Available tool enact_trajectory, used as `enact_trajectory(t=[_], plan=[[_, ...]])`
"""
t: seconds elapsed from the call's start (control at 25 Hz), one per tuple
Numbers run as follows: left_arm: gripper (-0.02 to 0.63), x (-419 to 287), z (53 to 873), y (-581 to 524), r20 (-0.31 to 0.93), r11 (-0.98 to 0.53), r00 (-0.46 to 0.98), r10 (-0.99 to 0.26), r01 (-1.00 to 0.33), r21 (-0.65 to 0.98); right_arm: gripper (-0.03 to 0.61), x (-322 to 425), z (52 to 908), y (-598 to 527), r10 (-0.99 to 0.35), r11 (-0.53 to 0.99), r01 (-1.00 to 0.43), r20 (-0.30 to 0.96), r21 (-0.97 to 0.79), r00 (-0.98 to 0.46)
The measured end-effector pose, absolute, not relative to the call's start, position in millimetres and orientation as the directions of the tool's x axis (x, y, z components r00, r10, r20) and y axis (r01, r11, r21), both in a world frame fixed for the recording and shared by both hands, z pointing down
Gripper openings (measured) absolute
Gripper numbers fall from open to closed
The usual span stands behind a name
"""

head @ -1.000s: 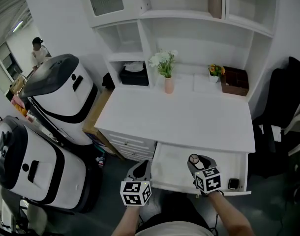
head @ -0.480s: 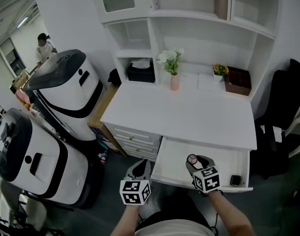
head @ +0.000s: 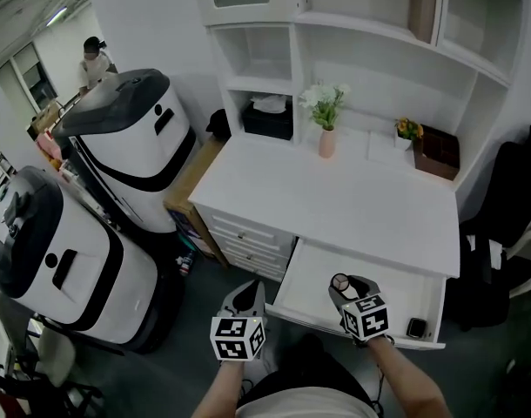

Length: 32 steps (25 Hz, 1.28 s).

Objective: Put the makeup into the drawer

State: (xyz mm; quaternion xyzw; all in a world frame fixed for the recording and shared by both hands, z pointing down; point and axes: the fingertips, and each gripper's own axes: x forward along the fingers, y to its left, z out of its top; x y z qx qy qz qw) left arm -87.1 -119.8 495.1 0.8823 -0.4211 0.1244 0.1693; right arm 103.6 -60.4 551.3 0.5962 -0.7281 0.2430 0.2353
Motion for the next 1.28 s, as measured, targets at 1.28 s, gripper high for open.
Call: enact_trajectory(t=[1.28], plan=[[0.003,-147.8,518.5,-108.5,0.469,-0.165,0.229,-0.853,-0.971,0.174,0.213,73.8,659.6,-144.5,-0.492,0.562,-0.822,0.762,-0.092,-0.421]])
